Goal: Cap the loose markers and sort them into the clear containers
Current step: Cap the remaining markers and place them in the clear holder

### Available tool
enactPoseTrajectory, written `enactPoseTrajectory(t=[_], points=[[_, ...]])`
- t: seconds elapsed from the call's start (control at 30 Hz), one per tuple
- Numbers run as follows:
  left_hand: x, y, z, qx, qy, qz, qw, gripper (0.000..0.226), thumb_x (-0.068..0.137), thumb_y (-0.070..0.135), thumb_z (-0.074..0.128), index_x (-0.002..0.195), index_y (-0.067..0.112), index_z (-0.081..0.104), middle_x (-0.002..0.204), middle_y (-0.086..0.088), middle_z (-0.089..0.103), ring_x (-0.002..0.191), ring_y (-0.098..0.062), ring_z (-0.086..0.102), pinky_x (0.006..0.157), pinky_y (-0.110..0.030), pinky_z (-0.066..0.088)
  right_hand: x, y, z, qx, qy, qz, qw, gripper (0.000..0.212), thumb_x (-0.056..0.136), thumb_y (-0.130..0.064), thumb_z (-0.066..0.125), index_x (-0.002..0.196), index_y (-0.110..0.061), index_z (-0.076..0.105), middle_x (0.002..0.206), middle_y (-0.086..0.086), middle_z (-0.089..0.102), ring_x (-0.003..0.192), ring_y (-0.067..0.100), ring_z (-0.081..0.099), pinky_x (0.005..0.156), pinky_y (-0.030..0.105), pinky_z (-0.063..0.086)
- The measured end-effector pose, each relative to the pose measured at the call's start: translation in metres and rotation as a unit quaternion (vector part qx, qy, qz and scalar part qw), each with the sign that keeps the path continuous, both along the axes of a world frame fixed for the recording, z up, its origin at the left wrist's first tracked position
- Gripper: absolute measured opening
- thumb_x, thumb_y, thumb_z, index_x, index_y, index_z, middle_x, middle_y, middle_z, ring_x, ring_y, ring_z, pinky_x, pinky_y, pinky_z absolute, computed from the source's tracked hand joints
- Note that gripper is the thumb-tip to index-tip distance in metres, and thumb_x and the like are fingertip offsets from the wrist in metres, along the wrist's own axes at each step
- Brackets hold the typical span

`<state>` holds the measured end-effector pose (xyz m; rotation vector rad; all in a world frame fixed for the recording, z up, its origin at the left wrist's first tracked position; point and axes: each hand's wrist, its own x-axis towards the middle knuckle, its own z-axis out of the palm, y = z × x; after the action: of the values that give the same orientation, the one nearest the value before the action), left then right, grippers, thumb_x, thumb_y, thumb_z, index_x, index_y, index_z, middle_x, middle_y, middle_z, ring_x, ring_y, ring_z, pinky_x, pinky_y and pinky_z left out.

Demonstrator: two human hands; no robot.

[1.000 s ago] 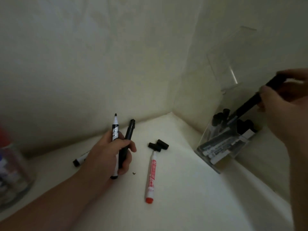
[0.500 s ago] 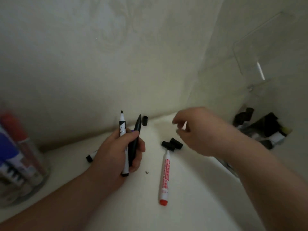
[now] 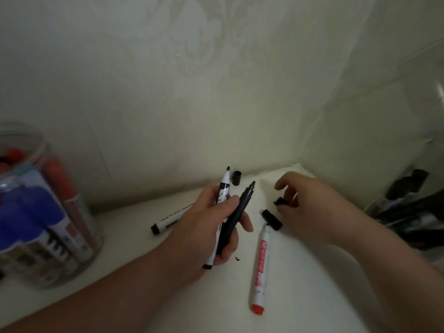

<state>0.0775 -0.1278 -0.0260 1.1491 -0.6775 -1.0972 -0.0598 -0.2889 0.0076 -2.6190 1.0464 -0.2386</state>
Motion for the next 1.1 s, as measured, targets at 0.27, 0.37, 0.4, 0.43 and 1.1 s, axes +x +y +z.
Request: enactPoseTrajectory(t=[0.27,0.37,0.4,0.43,1.1], points=[[-0.007,0.003,0.002,0.030,-0.172,-0.035,0.984,0.036,0.102,0.046,0.035,0.097,0.017,0.056,0.052,-0.005,0.053,0.039,-0.023,0.032,0.040,-0.026,0.027,-0.006,0.003,0.026,0.329,-0.373,0.051,0.866,0.018,0.077,-0.001,0.080,0.083,-0.017,0.076,0.075,0.001,0.072,0.063,0.008,0.059,0.058,0.020,0.045],[-0.010,0.004,0.000,0.027,-0.202,-0.033,0.979,0.036,0.087,0.056,0.045,0.094,0.026,0.063,0.054,-0.004,0.052,0.043,-0.020,0.041,0.038,-0.024,0.035,-0.009,0.006,0.030,0.353,-0.378,0.120,0.848,0.021,0.067,-0.002,0.074,0.085,-0.011,0.073,0.077,0.005,0.073,0.069,0.012,0.066,0.063,0.019,0.053],[-0.011,0.005,0.001,0.025,-0.216,-0.031,0.976,0.034,0.083,0.059,0.047,0.093,0.031,0.065,0.055,-0.004,0.053,0.046,-0.020,0.044,0.040,-0.025,0.037,-0.009,0.007,0.032,0.342,-0.368,0.137,0.854,0.021,0.067,-0.001,0.074,0.085,-0.010,0.071,0.078,0.007,0.074,0.072,0.015,0.069,0.068,0.021,0.056],[-0.012,0.006,0.000,0.023,-0.237,-0.025,0.971,0.033,0.081,0.060,0.048,0.091,0.035,0.065,0.056,-0.003,0.054,0.048,-0.017,0.046,0.043,-0.024,0.039,-0.011,0.009,0.035,0.331,-0.354,0.150,0.862,0.020,0.067,-0.001,0.075,0.085,-0.009,0.071,0.080,0.010,0.075,0.075,0.018,0.070,0.072,0.023,0.058],[-0.011,0.014,-0.006,-0.060,-0.460,0.116,0.878,0.019,0.083,0.043,0.071,0.099,0.054,0.072,0.100,0.016,0.053,0.078,-0.019,0.057,0.061,-0.018,0.043,-0.010,0.027,0.040,0.329,-0.233,0.126,0.906,0.025,0.064,-0.016,0.080,0.073,0.004,0.070,0.067,0.025,0.070,0.047,0.022,0.061,0.043,0.026,0.050]])
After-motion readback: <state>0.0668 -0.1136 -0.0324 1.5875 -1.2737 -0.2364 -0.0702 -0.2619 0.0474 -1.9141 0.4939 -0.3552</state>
